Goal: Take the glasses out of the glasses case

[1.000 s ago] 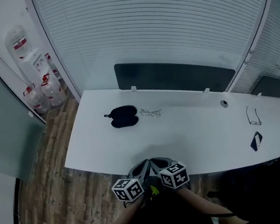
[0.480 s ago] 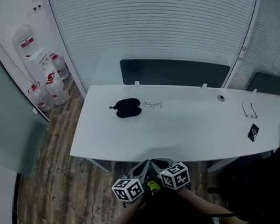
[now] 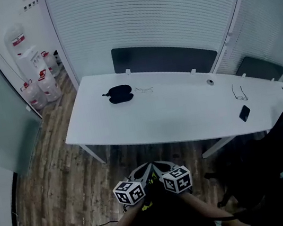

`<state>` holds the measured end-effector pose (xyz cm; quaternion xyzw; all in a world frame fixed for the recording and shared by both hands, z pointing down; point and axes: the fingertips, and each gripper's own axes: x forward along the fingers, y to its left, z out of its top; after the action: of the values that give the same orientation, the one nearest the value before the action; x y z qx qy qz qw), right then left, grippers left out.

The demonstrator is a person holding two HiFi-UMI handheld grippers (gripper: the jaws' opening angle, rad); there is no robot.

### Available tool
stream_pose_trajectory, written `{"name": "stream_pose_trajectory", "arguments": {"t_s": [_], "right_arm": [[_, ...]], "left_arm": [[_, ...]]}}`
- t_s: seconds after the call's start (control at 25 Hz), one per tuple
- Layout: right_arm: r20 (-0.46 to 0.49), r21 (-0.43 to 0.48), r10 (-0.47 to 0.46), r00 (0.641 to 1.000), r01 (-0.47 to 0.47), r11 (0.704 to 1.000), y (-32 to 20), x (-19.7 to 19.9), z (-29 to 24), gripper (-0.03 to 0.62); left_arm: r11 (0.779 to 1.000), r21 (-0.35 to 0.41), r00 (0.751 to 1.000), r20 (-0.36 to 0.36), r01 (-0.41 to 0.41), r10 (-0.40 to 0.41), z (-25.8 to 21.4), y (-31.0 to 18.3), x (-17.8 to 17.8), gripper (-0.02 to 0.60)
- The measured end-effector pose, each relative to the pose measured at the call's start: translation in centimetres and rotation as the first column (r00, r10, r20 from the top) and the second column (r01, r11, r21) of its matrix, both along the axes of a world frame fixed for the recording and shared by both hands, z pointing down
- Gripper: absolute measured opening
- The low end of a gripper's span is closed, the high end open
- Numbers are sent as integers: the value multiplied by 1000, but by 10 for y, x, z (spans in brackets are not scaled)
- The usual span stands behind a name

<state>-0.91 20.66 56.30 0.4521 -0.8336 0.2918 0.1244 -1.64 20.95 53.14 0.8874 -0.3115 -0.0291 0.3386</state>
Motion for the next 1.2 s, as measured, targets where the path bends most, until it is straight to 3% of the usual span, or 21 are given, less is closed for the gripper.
{"name": "stream_pose_trajectory", "arguments": {"t_s": [0.36, 0.92, 1.2], "right_arm": [[-60, 13, 4, 998, -3, 1000, 42, 11, 6, 15], [-5, -21, -43, 999, 43, 999, 58, 0, 20, 15], [6, 0, -57, 998, 57, 998, 40, -4, 17, 16]], "left_arm": [[998, -40, 998, -29, -55, 54, 8, 42, 12, 11], [997, -61, 999, 3, -53, 53, 21, 58, 3, 11], [998, -46, 999, 16, -43, 44, 19, 40, -2, 11]]}}
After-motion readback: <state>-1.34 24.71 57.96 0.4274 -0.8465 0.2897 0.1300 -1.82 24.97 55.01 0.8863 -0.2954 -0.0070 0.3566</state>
